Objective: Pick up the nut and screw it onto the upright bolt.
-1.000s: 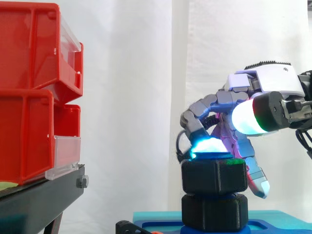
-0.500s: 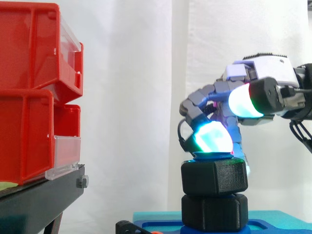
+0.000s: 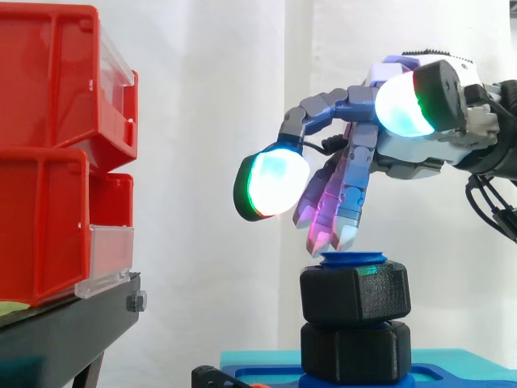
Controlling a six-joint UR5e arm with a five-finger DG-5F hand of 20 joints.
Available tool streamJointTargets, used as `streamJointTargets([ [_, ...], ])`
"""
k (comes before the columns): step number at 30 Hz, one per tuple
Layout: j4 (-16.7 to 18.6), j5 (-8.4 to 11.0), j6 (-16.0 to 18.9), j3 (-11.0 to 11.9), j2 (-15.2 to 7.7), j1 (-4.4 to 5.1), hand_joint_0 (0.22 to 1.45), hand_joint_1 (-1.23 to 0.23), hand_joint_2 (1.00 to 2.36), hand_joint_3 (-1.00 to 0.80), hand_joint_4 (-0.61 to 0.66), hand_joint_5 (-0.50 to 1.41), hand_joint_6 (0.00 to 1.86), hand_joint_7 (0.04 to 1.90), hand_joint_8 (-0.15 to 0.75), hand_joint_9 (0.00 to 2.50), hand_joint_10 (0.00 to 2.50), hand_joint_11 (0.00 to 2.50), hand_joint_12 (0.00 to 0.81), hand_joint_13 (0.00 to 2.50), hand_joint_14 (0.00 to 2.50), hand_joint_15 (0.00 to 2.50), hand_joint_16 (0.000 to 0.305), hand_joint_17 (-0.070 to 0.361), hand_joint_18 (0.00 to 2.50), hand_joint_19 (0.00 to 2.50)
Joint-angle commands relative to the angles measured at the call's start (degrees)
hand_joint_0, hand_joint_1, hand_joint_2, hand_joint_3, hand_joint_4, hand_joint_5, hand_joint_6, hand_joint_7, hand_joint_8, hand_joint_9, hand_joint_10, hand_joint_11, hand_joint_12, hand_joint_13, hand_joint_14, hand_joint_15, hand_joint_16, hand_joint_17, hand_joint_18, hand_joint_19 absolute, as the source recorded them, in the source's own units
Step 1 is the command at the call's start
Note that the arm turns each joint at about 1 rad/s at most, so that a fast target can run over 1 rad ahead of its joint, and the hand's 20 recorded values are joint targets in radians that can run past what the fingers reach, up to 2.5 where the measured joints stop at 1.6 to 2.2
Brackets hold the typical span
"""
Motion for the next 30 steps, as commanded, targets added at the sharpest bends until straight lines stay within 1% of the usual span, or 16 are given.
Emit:
streamJointTargets([
  [1, 1.31, 0.18, 0.06, -1.15, -0.01, 0.61, 0.49, -0.34, 1.0, -0.5, 0.25, -0.12, 0.5, 0.71, 0.29, 1.18, 0.0, 0.0, 0.292, 0.97, 0.0, 0.06, 0.038, 0.086, 0.79, 0.36],
  [3, 1.49, 0.27, -0.02, -1.77, -0.01, 0.96, 0.49, -0.34, 1.0, -0.5, 0.26, -0.12, 0.5, 0.71, 0.291, 1.17, 0.0, 0.0, 0.291, 0.96, 0.0, 0.06, 0.038, 0.086, 0.79, 0.37],
  [4, 1.4, 0.36, -0.11, -1.86, -0.01, 1.58, 0.49, -0.34, 1.0, -0.5, 0.26, -0.12, 0.5, 0.7, 0.291, 1.17, 0.0, 0.0, 0.291, 0.97, 0.0, 0.06, 0.038, 0.086, 0.79, 0.36],
  [7, 1.22, 0.44, -0.2, -1.86, -0.01, 2.1, 0.49, -0.35, 1.0, -0.5, 0.26, -0.12, 0.5, 0.7, 0.294, 1.18, 0.0, 0.0, 0.291, 0.96, 0.0, 0.06, 0.038, 0.086, 0.78, 0.36],
  [10, 0.96, 0.44, -0.2, -1.86, -0.01, 2.28, 0.49, -0.35, 1.0, -0.5, 0.26, -0.12, 0.5, 0.7, 0.295, 1.17, 0.0, 0.0, 0.291, 0.96, 0.0, 0.06, 0.038, 0.086, 0.78, 0.36],
  [12, 0.87, 0.53, -0.29, -1.86, -0.1, 2.72, 0.49, -0.35, 1.0, -0.5, 0.26, -0.12, 0.5, 0.7, 0.289, 1.17, 0.0, 0.0, 0.292, 0.96, 0.0, 0.06, 0.038, 0.085, 0.78, 0.37],
  [14, 0.96, 0.53, -0.38, -1.86, -0.01, 2.81, 0.49, -0.35, 1.0, -0.5, 0.26, -0.12, 0.5, 0.7, 0.294, 1.17, 0.0, 0.0, 0.294, 0.97, 0.0, 0.06, 0.038, 0.086, 0.78, 0.37],
  [15, 1.22, 0.88, -0.55, -1.86, -0.1, 3.16, 0.49, -0.35, 1.0, -0.5, 0.26, -0.12, 0.5, 0.7, 0.294, 1.17, 0.0, 0.0, 0.295, 0.97, 0.0, 0.07, 0.038, 0.086, 0.78, 0.37],
  [18, 2.01, 1.24, -0.55, -1.86, -0.1, 3.25, 0.49, -0.35, 1.0, -0.5, 0.26, -0.12, 0.5, 0.7, 0.298, 1.17, 0.0, 0.0, 0.296, 0.97, 0.0, 0.07, 0.038, 0.086, 0.78, 0.37],
  [21, 1.84, 1.24, -0.64, -1.86, -0.1, 3.33, 0.49, -0.35, 1.0, -0.5, 0.26, -0.11, 0.5, 0.7, 0.296, 1.17, 0.0, 0.0, 0.293, 0.97, 0.0, 0.07, 0.038, 0.086, 0.79, 0.37],
  [27, 1.75, 1.06, -0.9, -1.86, -0.1, 2.81, 0.49, -0.35, 1.0, -0.5, 0.27, -0.11, 0.5, 0.72, 0.299, 1.18, 0.0, 0.0, 0.296, 0.98, 0.0, 0.08, 0.038, 0.086, 0.8, 0.37],
  [30, 1.66, 1.24, -0.99, -1.86, -0.1, 2.81, 0.49, -0.35, 1.0, -0.5, 0.28, -0.11, 0.5, 0.74, 0.303, 1.18, 0.0, 0.0, 0.298, 0.99, 0.0, 0.08, 0.038, 0.086, 0.8, 0.38],
])
